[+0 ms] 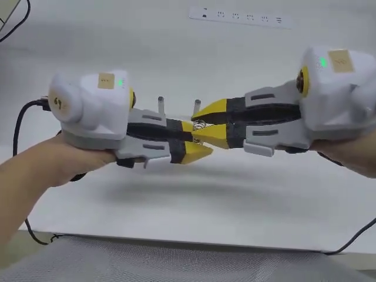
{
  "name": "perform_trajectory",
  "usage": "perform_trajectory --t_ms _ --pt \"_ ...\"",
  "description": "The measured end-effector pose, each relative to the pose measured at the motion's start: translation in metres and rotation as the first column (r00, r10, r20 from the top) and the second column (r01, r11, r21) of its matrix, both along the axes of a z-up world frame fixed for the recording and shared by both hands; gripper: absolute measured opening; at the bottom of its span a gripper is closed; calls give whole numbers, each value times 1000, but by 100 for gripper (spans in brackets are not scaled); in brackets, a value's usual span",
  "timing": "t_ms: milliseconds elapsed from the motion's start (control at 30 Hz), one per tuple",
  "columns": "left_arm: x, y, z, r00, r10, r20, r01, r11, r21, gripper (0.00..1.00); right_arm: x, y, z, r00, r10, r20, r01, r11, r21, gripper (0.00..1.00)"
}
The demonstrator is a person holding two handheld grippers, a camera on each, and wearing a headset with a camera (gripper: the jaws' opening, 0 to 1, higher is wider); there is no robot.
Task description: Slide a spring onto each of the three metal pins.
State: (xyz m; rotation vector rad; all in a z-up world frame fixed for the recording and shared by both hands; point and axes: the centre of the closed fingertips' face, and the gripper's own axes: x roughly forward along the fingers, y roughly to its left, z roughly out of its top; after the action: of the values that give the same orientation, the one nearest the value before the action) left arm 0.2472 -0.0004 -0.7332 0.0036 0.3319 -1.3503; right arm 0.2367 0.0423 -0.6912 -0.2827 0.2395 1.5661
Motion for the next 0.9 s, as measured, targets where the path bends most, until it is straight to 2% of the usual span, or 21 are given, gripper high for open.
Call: perform_trajectory --t_ms 167,333,667,900 --pt "1 2 2 1000 6 -3 -6 1000 -9 2 1 0 2 1000 -15 7 15 999 31 7" --pt "-1 1 1 1000 4 -5 -4 1000 -7 2 1 2 2 999 -4 32 3 1000 18 6" --pt "0 0 1 1000 15 3 -15 1000 -4 3 2 1 1 999 11 46 -10 1000 -6 6" --pt "1 1 1 1000 25 -10 -25 1000 -9 6 2 3 0 998 24 54 -23 1000 -21 6"
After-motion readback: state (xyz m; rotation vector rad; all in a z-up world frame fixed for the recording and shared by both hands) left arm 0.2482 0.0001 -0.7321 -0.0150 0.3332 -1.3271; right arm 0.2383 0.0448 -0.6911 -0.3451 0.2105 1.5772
